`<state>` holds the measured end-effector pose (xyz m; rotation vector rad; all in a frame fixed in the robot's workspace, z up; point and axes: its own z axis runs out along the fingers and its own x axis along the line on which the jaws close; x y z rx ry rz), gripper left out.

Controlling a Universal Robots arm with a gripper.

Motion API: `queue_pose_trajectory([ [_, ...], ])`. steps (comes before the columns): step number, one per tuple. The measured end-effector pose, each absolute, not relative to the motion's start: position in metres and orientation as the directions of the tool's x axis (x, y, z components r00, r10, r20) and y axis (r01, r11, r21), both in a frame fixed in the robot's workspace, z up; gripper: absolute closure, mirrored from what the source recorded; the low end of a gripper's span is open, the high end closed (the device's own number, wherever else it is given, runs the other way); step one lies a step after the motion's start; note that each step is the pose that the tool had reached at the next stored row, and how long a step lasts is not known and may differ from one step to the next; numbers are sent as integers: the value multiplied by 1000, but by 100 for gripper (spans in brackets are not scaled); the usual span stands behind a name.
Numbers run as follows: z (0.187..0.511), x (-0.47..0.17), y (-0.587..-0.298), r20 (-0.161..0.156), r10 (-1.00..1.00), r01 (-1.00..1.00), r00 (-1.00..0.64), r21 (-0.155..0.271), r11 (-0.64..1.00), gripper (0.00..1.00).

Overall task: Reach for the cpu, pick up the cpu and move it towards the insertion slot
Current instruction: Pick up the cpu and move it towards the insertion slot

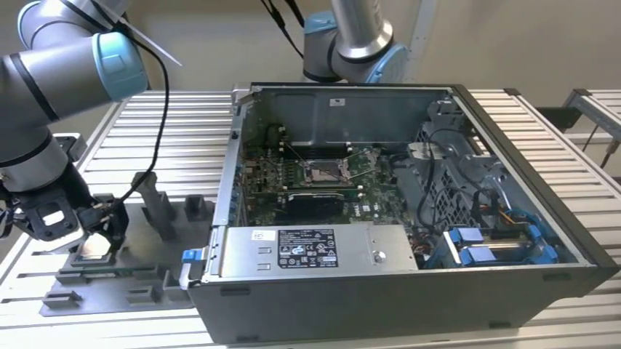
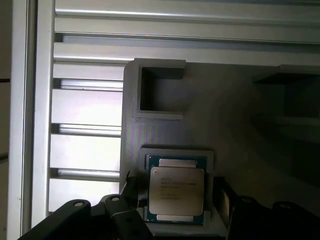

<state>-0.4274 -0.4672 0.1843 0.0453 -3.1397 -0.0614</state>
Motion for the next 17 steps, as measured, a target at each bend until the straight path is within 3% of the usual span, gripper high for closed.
queue_pose_trajectory([
  [5, 184, -427, -467, 0, -29, -29, -1000, 39, 999, 0],
  [6, 184, -427, -467, 0, -29, -29, -1000, 39, 999, 100],
  [17, 186, -427, -467, 0, -29, -29, -1000, 39, 999, 100],
])
